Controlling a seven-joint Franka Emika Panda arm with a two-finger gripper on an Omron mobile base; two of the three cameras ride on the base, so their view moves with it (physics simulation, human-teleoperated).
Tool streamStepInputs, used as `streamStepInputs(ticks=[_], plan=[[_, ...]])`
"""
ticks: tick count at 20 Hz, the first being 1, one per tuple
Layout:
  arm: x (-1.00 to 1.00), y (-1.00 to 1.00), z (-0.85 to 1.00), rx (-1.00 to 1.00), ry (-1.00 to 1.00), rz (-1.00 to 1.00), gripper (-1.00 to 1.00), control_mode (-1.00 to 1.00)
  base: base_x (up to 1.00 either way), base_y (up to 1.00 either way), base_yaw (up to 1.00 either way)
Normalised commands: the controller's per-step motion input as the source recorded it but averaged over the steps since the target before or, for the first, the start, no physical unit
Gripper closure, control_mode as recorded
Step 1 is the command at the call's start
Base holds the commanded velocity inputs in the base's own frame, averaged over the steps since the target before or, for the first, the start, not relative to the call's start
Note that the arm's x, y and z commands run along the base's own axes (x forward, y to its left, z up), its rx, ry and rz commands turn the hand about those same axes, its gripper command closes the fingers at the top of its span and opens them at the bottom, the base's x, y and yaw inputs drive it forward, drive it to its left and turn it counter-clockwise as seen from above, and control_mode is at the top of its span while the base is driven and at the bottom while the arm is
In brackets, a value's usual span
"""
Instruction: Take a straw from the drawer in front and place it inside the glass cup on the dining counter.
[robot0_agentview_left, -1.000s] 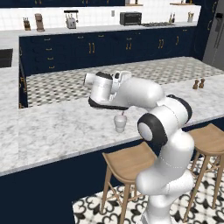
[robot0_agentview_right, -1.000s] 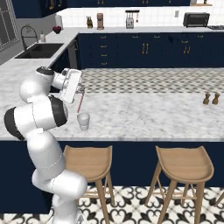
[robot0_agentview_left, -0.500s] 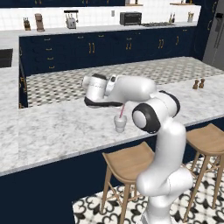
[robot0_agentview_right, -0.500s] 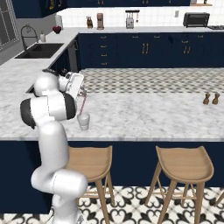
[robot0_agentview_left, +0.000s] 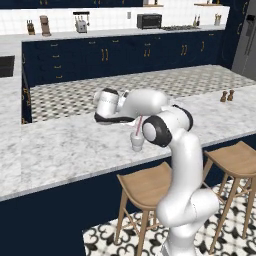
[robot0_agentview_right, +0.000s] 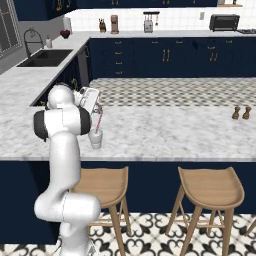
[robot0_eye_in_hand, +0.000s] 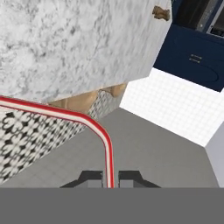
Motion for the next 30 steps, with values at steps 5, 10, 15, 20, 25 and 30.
streamStepInputs(ticks=[5,10,15,20,25,30], plan=[[0.30,0.00,-0.24,-0.03,0.00,-0.06,1.00,-1.00,0.00,0.00,0.00],[0.23,0.00,-0.14,-0.03,0.00,-0.06,1.00,-1.00,0.00,0.00,0.00],[-0.63,0.02,-0.09,0.00,0.01,-0.03,1.00,-1.00,0.00,0.00,0.00],[-0.67,0.03,-0.13,0.00,0.04,-0.03,1.00,-1.00,0.00,0.00,0.00],[-0.58,0.03,-0.03,0.00,0.06,-0.03,1.00,-1.00,0.00,0.00,0.00],[-0.10,0.00,-0.15,0.00,0.03,-0.06,1.00,-1.00,0.00,0.00,0.00]])
